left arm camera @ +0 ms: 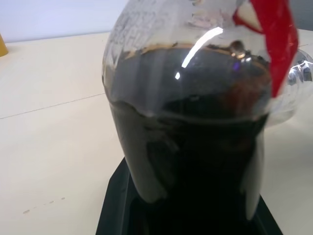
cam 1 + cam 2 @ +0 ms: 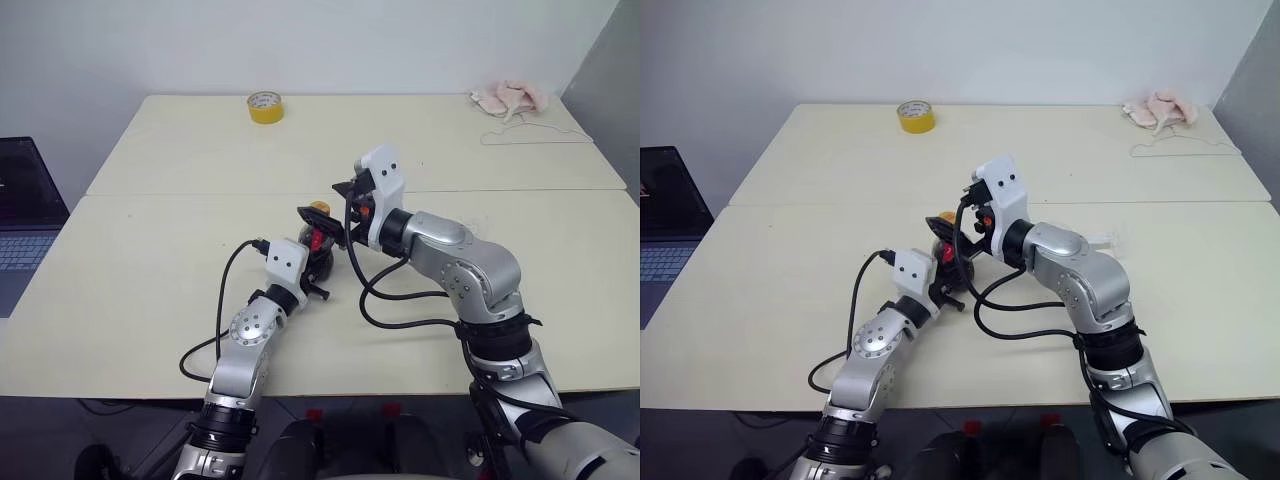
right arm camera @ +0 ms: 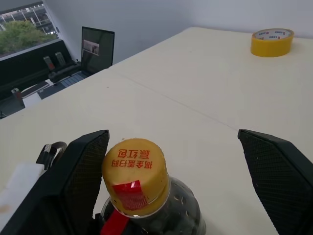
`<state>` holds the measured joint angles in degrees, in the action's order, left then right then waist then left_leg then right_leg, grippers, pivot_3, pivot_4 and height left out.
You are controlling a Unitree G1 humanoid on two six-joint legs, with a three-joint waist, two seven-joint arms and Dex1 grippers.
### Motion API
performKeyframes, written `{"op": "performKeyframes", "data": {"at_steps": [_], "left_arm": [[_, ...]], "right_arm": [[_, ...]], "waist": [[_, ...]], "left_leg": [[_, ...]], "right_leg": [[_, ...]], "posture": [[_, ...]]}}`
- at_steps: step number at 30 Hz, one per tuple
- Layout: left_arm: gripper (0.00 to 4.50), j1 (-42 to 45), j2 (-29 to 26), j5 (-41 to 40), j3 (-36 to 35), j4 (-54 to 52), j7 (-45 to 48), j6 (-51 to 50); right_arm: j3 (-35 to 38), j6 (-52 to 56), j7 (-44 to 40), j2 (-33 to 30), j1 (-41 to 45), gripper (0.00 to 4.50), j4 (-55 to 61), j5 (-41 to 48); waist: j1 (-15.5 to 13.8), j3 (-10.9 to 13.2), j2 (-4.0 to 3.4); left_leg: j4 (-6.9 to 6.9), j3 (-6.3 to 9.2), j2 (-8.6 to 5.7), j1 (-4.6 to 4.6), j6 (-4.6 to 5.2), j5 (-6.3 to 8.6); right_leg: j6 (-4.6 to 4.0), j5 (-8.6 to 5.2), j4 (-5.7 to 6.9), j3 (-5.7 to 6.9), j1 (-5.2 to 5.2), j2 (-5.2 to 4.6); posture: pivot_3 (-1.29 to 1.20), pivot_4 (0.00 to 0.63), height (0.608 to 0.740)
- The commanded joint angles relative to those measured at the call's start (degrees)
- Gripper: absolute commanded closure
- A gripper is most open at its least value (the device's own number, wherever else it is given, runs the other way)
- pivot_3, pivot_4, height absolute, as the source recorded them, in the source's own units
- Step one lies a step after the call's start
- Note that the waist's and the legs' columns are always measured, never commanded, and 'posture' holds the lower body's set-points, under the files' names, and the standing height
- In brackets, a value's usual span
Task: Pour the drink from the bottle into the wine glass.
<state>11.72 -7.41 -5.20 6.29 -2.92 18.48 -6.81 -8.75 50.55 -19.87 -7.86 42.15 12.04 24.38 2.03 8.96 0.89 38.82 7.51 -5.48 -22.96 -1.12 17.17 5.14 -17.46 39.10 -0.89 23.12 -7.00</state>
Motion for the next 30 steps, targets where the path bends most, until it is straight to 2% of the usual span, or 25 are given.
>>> {"op": "performKeyframes", "data": {"at_steps": [1,27,30], "left_arm": [[3.74,0.40,0.00,0.11,-0.44,-1.31,-0.23,1.65],[3.75,0.42,-0.35,0.02,-0.43,-1.36,0.10,1.48],[3.75,0.34,-0.36,0.06,-0.39,-1.43,0.09,1.44]], "right_arm": [[0.65,-0.44,-0.07,-0.05,0.89,0.00,1.07,-0.32],[3.05,0.65,-1.14,-4.55,-3.54,0.00,5.09,0.96],[2.99,0.50,-1.25,-4.78,-3.69,0.61,5.30,1.20]], "waist": [[0.00,0.00,0.00],[-0.02,0.00,0.00],[-0.03,0.00,0.00]], "left_leg": [[0.00,0.00,0.00,0.00,0.00,0.00],[0.00,0.00,-0.01,0.00,0.00,0.00],[0.00,0.00,0.00,0.00,0.00,0.00]], "right_leg": [[0.00,0.00,0.00,0.00,0.00,0.00],[0.00,0.00,0.00,0.00,-0.02,0.00],[0.00,0.00,0.00,0.00,-0.02,0.00]], "posture": [[0.00,0.150,0.740],[0.00,0.150,0.740],[0.00,0.150,0.740]]}}
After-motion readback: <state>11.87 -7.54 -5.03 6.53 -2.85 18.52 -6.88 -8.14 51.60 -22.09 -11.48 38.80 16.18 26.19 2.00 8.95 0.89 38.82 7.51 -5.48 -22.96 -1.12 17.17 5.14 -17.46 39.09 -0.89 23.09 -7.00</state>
